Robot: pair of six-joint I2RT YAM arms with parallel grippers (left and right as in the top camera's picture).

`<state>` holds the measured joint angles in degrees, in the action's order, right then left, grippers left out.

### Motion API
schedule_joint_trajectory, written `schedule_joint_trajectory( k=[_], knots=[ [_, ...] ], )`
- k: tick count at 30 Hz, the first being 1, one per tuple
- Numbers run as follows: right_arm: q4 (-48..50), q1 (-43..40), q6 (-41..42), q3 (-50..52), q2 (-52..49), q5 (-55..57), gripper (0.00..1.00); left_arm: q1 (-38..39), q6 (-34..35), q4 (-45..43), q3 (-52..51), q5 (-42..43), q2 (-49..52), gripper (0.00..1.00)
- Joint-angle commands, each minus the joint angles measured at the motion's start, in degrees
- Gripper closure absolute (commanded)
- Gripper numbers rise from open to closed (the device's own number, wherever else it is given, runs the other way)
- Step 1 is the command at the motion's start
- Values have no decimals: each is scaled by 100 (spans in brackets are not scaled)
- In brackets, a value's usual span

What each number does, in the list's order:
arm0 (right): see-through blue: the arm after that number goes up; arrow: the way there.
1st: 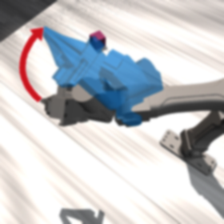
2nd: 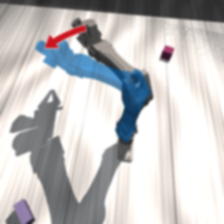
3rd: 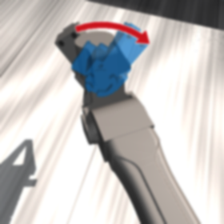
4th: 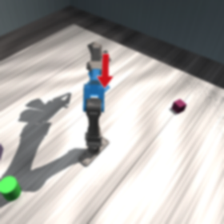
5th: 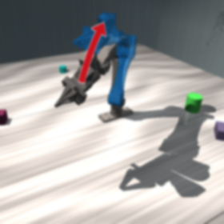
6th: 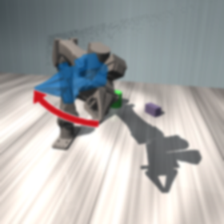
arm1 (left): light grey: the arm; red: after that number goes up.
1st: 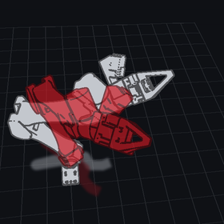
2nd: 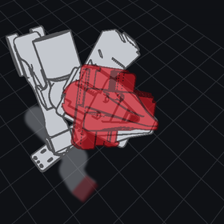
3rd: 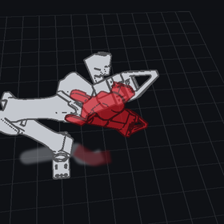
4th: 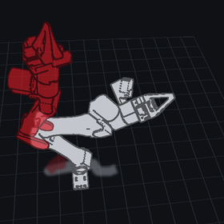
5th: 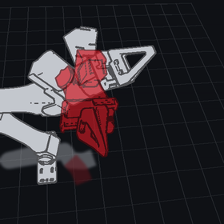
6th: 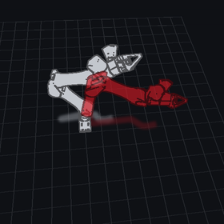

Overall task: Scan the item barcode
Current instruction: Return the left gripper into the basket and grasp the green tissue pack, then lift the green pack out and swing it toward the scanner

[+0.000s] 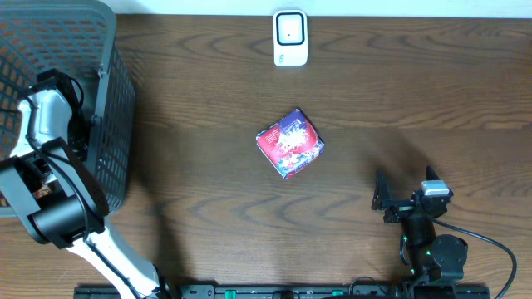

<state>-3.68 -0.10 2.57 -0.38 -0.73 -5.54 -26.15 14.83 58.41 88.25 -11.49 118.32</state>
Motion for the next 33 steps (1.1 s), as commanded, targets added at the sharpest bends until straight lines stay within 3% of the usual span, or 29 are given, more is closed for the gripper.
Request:
schedule_joint_trajectory(
  k=[1,8,16,23,28,31,33],
  knots=[
    [-26,-35,76,7,24,28,1,-2,26,122,81,203,48,93],
    [-26,-35,76,7,24,28,1,-2,22,24,352,306,-822,93],
    [-26,-35,76,7,24,28,1,-2,46,-855,361,1366,-2420,93],
    [-26,-35,76,7,24,28,1,-2,1143,-1572,361,1528,-3932,93],
    [-26,-35,79,7,24,28,1,146,1639,-2192,361,3038,-4843,92],
    [-26,-35,76,7,24,28,1,595,1744,-2623,361,3985,-5187,93],
    [-26,-35,79,7,24,28,1,1088,1740,-2758,361,4124,-5309,93]
  ],
)
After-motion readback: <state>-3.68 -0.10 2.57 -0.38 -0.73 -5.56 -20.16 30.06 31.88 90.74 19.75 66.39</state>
